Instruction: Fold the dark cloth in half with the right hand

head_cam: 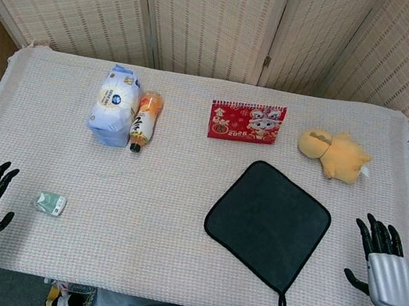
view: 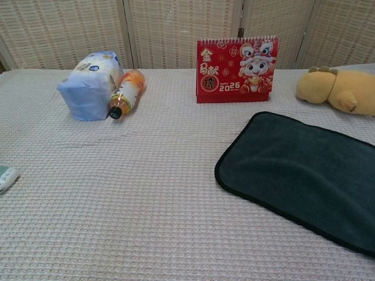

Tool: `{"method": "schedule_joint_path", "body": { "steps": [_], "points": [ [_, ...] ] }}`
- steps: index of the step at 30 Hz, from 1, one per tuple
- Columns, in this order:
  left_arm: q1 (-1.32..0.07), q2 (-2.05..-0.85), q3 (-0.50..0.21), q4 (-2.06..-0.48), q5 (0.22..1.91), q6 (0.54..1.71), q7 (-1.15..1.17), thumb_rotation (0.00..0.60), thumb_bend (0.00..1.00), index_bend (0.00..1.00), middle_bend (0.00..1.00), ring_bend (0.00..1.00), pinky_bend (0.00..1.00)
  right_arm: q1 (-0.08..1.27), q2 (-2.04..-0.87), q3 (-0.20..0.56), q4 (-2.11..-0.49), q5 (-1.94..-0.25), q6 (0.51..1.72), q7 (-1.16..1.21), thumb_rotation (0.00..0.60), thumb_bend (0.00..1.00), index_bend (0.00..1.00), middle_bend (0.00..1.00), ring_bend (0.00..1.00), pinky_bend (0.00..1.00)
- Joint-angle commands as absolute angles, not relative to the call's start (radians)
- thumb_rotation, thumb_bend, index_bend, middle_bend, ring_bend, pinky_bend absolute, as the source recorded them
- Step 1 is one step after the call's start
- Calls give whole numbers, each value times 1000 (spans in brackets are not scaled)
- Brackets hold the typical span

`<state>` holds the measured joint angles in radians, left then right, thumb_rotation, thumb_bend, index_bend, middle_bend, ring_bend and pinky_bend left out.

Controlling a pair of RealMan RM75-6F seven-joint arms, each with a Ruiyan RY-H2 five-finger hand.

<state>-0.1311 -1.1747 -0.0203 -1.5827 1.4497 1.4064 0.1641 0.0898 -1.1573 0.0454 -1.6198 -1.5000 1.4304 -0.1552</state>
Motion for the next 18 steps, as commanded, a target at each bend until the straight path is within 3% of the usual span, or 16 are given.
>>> {"method": "schedule_joint_path", "body": {
  "steps": [1,8,18],
  "points": [
    [-130,-1170,-20,-1587,1443,1401,162,600,407,0,0,0,0,94,-1163,45,-1615,-1503,1426,-164,600,238,0,0,0,0],
    [-122,-1153,-21,-1604,1451,1419,137,600,407,0,0,0,0,147,-1199,37,-1570,-1549,1369,-164,600,238,26,0,0,0],
    [-109,-1133,-20,-1616,1457,1435,108,600,408,0,0,0,0,455,-1243,174,-1549,-1489,1023,-208,600,366,365,0,0,0]
  ]
}}
